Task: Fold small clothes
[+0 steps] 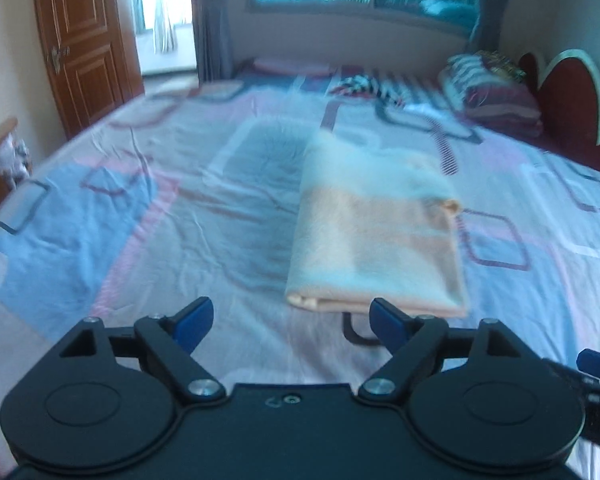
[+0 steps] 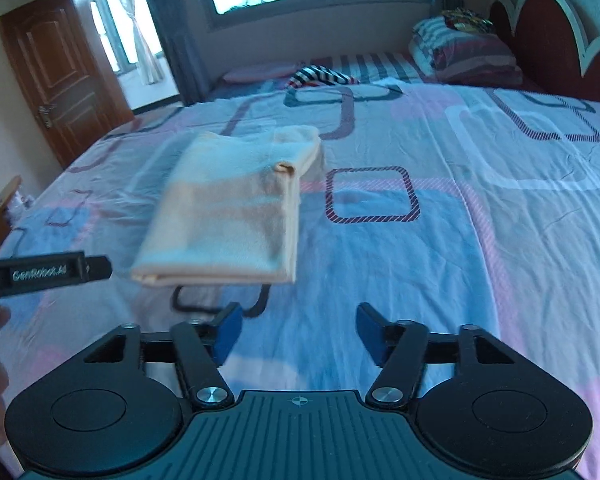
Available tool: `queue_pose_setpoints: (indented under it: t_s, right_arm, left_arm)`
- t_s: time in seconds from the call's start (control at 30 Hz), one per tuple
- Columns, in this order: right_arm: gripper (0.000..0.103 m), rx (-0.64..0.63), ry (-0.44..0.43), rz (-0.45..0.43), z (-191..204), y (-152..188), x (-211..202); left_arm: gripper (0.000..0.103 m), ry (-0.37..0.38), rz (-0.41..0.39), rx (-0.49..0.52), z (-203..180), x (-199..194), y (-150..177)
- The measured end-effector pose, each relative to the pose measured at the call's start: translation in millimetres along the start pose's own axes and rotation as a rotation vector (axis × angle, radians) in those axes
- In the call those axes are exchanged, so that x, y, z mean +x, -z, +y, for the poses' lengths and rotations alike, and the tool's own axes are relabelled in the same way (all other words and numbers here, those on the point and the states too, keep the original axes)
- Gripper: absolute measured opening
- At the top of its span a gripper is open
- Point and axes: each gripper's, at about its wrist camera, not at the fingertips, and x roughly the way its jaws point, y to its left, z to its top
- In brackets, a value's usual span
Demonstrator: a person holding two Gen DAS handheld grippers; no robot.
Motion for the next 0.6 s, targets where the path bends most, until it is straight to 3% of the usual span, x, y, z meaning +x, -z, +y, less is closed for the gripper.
queue_pose_setpoints:
  t_s: [0.1, 0.37, 0.6]
  right_arm:
    - [0.078, -0.052, -0.025, -0.043, 9.0, 15.0, -40.9]
    - [0.093, -0.029, 0.036, -0.232, 26.5, 46.4, -145.9]
    - [0.101, -0.067, 0.131, -0.346, 49.2, 76.8, -207.8]
  left_arm:
    - [0.099, -0.012, -0.049, 0.043, -2.8, -42.9, 12.4]
    - [0.102, -0.026, -0.109, 0.053, 9.7, -142.9, 50.3]
    - [0.102, -0.008, -0.108, 0.018, 26.4, -197.6, 77.2]
